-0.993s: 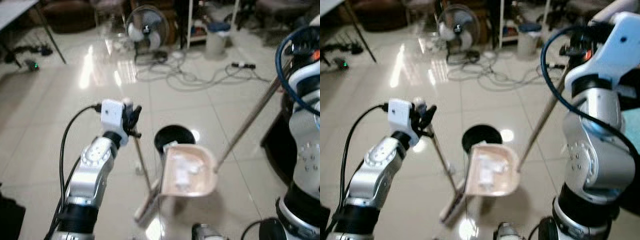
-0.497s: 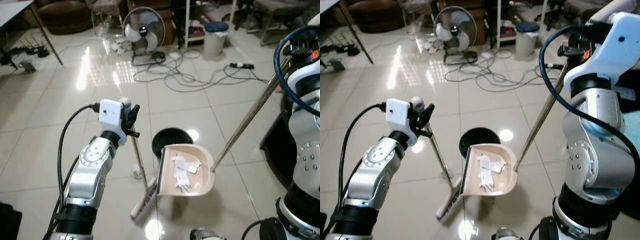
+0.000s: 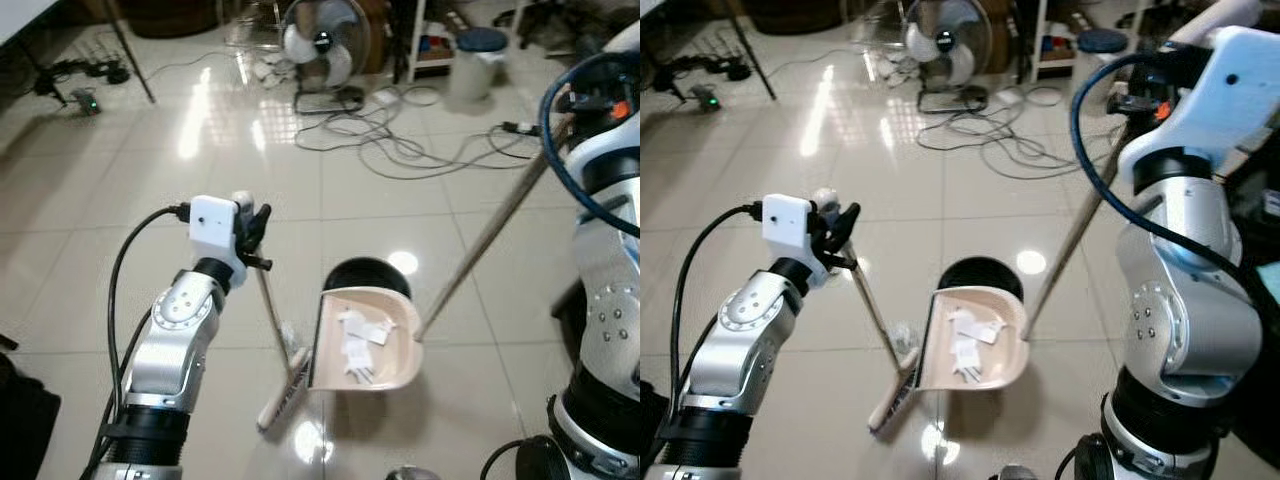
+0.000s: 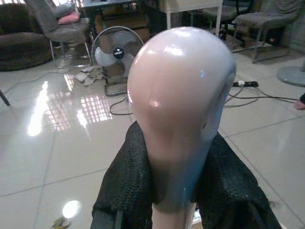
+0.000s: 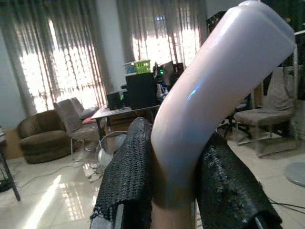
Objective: Sweep floor
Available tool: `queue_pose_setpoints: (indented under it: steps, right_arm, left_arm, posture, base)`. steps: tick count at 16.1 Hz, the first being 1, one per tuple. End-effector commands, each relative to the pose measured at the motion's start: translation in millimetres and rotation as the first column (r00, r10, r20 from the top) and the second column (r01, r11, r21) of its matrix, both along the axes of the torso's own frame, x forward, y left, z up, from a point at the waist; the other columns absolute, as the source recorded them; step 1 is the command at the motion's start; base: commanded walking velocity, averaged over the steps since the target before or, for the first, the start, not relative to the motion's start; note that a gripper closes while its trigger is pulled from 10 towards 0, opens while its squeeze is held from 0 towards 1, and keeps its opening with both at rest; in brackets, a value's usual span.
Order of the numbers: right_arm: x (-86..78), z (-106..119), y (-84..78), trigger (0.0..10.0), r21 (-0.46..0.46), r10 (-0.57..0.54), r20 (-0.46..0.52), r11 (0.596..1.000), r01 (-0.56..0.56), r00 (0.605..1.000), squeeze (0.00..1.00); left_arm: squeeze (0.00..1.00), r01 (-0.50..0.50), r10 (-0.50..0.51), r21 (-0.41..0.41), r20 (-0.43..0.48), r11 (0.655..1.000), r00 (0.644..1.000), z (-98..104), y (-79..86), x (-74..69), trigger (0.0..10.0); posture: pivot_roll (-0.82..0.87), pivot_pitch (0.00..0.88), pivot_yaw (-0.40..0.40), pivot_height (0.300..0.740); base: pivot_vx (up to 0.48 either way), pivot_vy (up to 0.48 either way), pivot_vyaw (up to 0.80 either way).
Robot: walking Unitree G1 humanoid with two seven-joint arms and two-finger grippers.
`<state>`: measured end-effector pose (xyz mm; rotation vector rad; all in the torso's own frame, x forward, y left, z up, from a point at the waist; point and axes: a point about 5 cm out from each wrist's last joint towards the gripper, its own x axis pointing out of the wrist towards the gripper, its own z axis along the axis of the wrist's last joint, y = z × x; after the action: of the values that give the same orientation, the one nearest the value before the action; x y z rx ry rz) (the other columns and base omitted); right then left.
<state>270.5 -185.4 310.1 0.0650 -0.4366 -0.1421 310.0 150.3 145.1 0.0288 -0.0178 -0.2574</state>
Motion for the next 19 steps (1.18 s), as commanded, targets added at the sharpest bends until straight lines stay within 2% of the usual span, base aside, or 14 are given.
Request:
queue_pose_setpoints:
  steps: [1,5,8,15,19]
  right_arm:
    - [-2.7,9,1.3,10.0,0.008,0.01,0.049,1.0,-0.011,0.999,0.0]
    - [-1.7,7,0.1,10.0,0.023,0.012,0.043,1.0,-0.013,0.999,0.0]
    - [-1.7,6,-0.4,10.0,0.028,0.01,0.04,1.0,-0.011,0.999,0.0]
    - [-5.5,3,-7.1,10.0,0.07,-0.024,0.048,0.997,0.021,0.999,0.0]
    - [-6.3,2,-8.1,10.0,0.075,-0.029,0.051,0.997,0.026,0.998,0.0]
  left_arm:
    - [0.0,-0.014,0.013,0.008,0.041,1.0,0.999,9,3.5,3.7,10.0]
    - [0.0,-0.016,0.015,0.02,0.046,1.0,0.999,10,4.7,5.4,10.0]
    - [0.0,-0.019,0.018,0.019,0.045,1.0,0.999,9,5.2,5.2,10.0]
    - [0.0,-0.005,0.003,0.039,0.045,0.999,0.999,9,9.3,6.7,10.0]
    - [0.0,-0.073,0.067,0.098,0.067,0.992,0.995,6,19.6,6.9,10.0]
  posture:
    - [-0.09,0.066,0.077,0.74]
    - [-0.09,0.068,0.077,0.74]
    - [-0.09,0.067,0.079,0.74]
    - [-0.08,0.076,0.097,0.74]
    - [-0.07,0.079,0.099,0.74]
  base:
    - [0.382,0.0,0.0]
    - [0.385,0.0,0.0]
    - [0.384,0.0,-0.71]
    - [0.373,0.0,0.0]
    - [0.0,0.0,0.0]
